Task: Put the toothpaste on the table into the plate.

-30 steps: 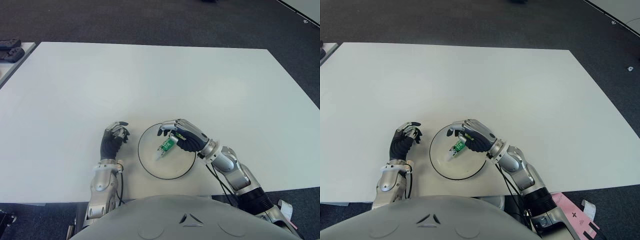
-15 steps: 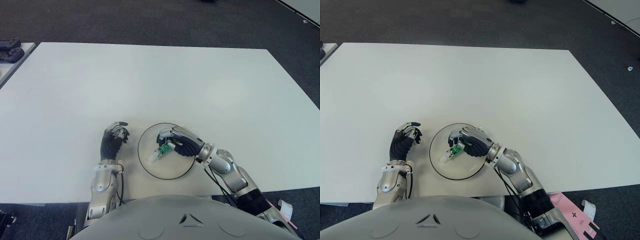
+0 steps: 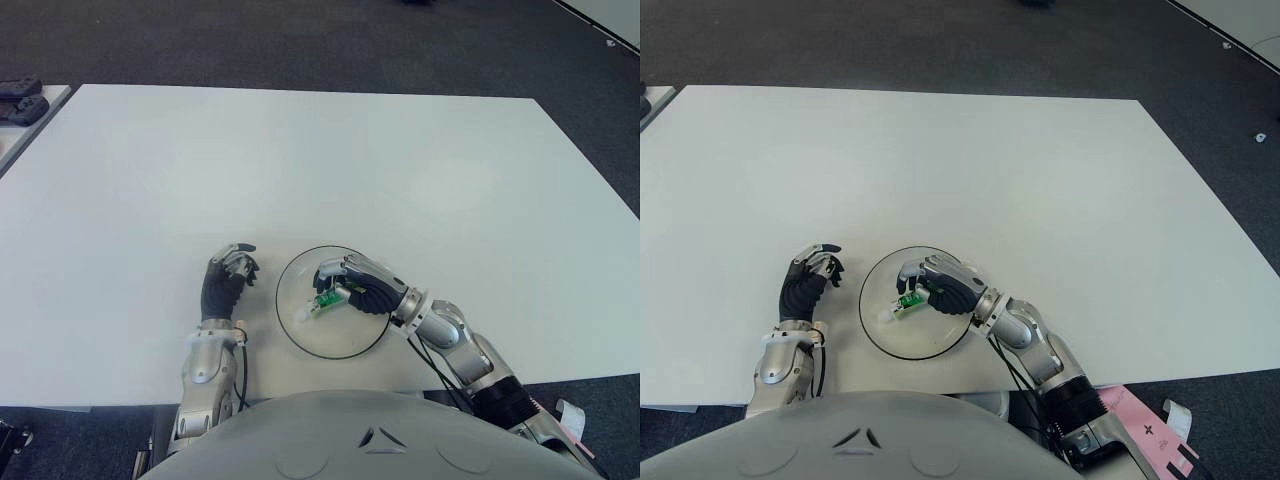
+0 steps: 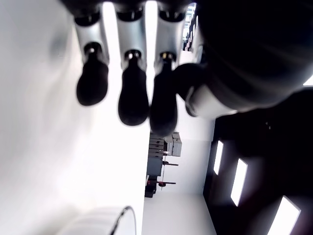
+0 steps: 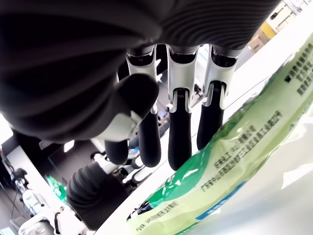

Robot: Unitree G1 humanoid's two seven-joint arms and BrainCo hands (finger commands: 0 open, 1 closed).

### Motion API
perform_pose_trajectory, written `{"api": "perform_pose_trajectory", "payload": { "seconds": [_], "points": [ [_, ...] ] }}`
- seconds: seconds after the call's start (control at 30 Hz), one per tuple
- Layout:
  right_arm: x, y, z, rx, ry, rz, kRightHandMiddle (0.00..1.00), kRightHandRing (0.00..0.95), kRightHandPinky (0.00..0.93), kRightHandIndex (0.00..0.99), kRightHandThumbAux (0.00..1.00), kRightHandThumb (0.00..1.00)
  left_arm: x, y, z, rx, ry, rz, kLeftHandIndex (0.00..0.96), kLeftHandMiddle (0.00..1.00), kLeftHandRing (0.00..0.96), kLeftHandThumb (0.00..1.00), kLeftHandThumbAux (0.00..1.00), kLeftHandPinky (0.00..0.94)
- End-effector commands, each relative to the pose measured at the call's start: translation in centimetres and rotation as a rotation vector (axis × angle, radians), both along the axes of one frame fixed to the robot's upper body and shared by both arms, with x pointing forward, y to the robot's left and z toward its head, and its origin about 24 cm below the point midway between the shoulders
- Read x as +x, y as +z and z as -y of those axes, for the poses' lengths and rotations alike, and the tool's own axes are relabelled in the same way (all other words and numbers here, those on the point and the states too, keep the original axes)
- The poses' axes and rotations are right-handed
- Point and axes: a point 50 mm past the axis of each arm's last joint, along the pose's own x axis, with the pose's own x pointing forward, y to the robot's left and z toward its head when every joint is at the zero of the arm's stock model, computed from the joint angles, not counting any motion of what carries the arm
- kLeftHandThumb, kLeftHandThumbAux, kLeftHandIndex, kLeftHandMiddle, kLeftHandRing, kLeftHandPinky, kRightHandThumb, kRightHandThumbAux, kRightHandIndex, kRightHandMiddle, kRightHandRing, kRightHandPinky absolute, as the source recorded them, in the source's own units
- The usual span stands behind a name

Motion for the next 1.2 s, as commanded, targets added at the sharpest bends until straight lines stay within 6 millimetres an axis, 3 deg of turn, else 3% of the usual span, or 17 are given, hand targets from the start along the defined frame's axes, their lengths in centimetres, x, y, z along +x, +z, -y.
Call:
{"api": "perform_pose_trajectory", "payload": {
  "seconds": [0.03, 0.17, 0.37, 0.5, 0.9, 1.2],
  "points": [
    [0.7, 0.7, 1.0, 0.034, -0.058, -0.002, 0.441, 0.487, 0.48, 0.4, 0.673, 0.919, -0.6, -1.2, 0.1, -0.004, 0.0, -0.077, 0.432, 0.714, 0.708, 0.704, 0.721, 0.703],
    [1.0, 1.2, 1.4, 0.114, -0.129, 0.011, 0.463, 0.446, 0.468, 0.39, 0.689, 0.845, -0.6, -1.3, 0.1, 0.002, 0.0, -0.077, 0.432, 0.715, 0.709, 0.703, 0.721, 0.7],
    [1.5, 1.8, 1.7, 0.224, -0.188, 0.008, 0.468, 0.428, 0.459, 0.386, 0.695, 0.827, -0.6, -1.4, 0.0, 0.005, 0.004, -0.085, 0.432, 0.716, 0.709, 0.703, 0.721, 0.698],
    [1.7, 2.2, 2.1, 0.283, -0.243, 0.012, 0.407, 0.417, 0.447, 0.405, 0.728, 0.718, -0.5, -1.4, -0.1, 0.003, 0.007, -0.093, 0.433, 0.72, 0.714, 0.704, 0.72, 0.704],
    [1.8, 2.4, 3.0, 0.43, -0.384, -0.006, 0.397, 0.408, 0.425, 0.414, 0.737, 0.697, -0.4, -1.4, -0.2, -0.004, 0.004, -0.097, 0.433, 0.715, 0.707, 0.705, 0.72, 0.694],
    [2.2, 2.0, 4.4, 0.661, -0.496, -0.186, 0.403, 0.419, 0.442, 0.414, 0.734, 0.688, -0.3, -1.3, -0.2, -0.001, -0.005, -0.085, 0.433, 0.721, 0.714, 0.705, 0.72, 0.705]
  ]
}}
